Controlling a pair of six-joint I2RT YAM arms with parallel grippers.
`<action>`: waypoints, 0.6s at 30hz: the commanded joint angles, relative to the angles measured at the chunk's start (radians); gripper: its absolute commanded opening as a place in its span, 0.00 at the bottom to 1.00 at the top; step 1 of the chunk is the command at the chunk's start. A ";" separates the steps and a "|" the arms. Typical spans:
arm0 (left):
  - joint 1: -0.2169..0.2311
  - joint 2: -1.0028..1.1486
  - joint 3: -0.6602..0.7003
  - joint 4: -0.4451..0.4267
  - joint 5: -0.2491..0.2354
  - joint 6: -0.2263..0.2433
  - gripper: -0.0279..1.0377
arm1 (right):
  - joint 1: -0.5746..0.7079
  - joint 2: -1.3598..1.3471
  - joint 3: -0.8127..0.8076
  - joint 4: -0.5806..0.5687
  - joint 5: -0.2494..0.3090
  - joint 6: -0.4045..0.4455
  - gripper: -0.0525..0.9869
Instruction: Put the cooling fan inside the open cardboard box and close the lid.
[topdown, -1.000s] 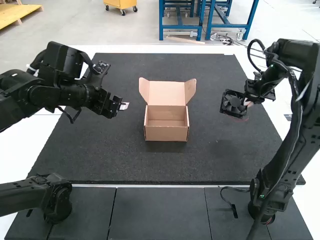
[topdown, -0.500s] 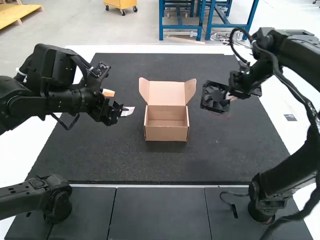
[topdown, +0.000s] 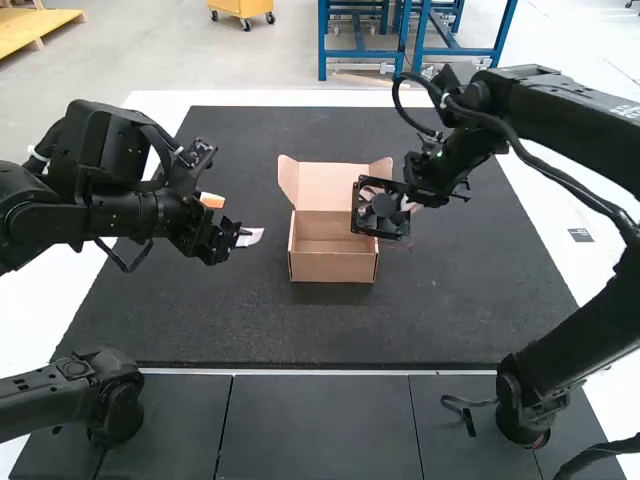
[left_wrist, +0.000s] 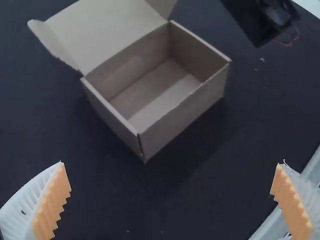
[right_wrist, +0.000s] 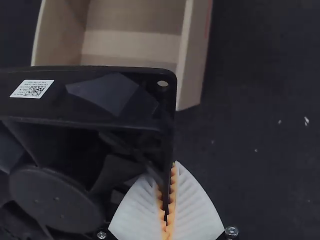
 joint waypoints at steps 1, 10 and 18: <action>0.012 -0.014 -0.013 -0.005 -0.024 -0.007 0.92 | 0.011 0.029 0.032 0.020 0.030 0.019 0.03; 0.015 -0.014 -0.013 -0.010 -0.040 -0.006 0.92 | 0.045 0.150 0.111 0.046 0.030 0.015 0.03; 0.011 -0.014 -0.018 -0.004 -0.047 -0.003 0.92 | 0.137 0.233 0.242 0.008 0.025 0.019 0.03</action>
